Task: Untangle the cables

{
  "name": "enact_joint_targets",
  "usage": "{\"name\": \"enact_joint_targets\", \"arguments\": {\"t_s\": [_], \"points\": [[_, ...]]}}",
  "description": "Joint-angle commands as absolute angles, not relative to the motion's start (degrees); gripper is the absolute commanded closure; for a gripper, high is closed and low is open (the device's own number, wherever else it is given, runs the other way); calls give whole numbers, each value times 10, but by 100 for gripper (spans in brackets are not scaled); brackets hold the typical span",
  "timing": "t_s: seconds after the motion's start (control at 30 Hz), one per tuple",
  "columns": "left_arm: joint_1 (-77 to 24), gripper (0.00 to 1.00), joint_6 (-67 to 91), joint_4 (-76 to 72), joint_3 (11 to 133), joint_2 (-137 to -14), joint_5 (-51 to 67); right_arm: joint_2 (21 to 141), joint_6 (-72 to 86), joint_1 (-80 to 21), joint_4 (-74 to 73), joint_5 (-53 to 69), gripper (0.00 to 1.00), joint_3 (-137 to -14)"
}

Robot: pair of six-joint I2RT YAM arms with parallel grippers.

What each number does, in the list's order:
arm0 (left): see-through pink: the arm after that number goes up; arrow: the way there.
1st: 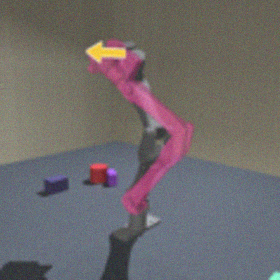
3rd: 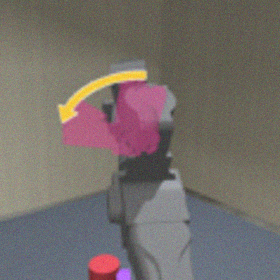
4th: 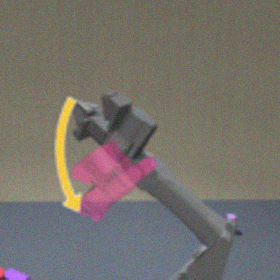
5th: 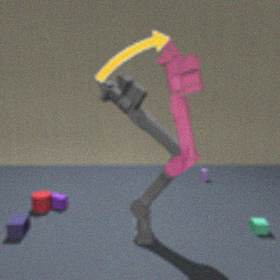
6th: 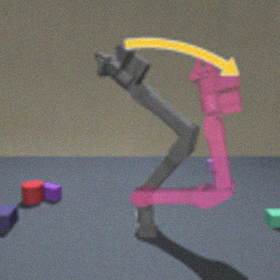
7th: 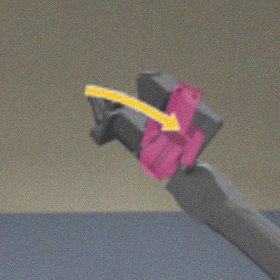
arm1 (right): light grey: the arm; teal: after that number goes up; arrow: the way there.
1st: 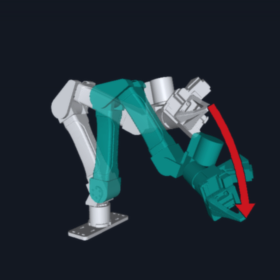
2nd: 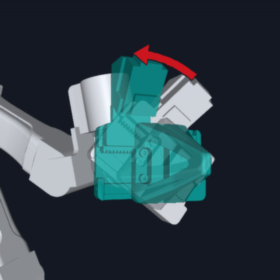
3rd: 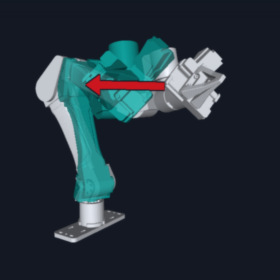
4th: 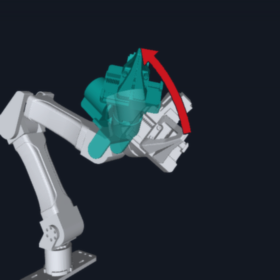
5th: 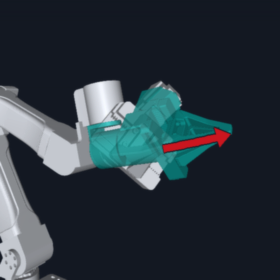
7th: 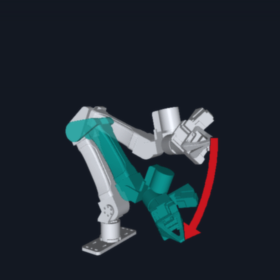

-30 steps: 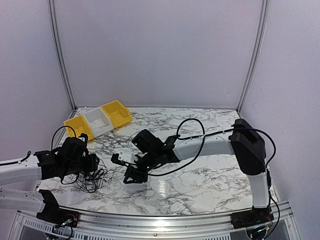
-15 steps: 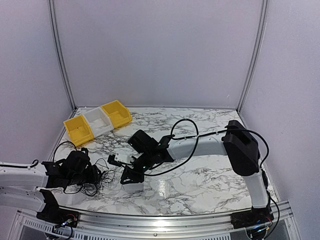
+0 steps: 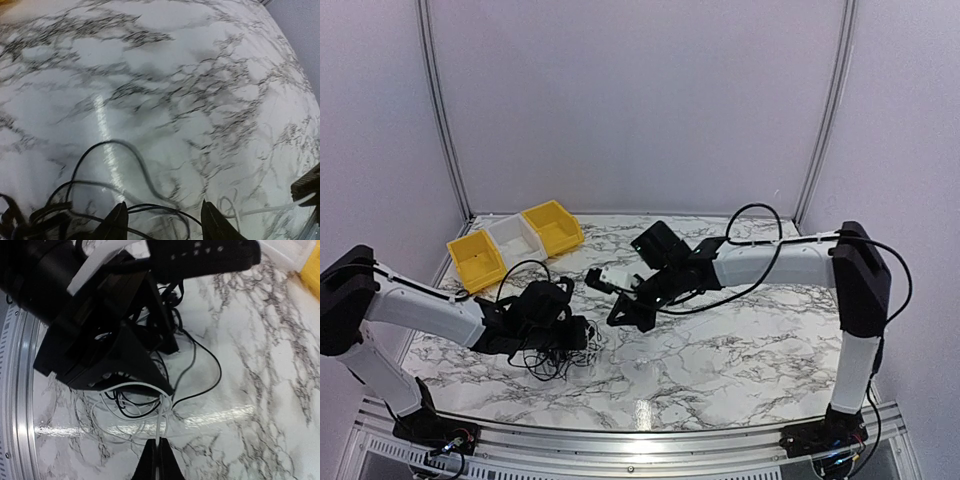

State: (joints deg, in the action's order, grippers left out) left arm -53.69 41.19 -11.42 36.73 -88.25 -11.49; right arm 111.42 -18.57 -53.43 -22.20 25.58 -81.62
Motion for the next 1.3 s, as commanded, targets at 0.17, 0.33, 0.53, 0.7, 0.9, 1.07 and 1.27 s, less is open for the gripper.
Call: {"name": "enact_joint_targets", "arguments": {"t_s": [0.17, 0.33, 0.53, 0.7, 0.9, 1.07, 1.27], "points": [[-548, 41, 332, -148, 463, -884, -130, 977, -242, -435, -271, 293, 100, -764], [-548, 35, 253, -164, 405, -764, -186, 947, -271, -432, -295, 312, 100, -768], [-550, 36, 82, -203, 393, -689, -71, 937, -294, -432, -327, 341, 100, -797], [-551, 42, 43, -211, 416, -709, -2, 947, -287, -433, -336, 373, 100, -829], [-551, 41, 68, -222, 425, -769, 27, 965, -270, -433, -332, 401, 100, -845], [-552, 20, 110, -226, 403, -785, 12, 985, -270, -433, -337, 408, 100, -863], [-548, 8, 138, -100, 400, -736, -80, 989, -268, -433, -333, 388, 100, -853]]}}
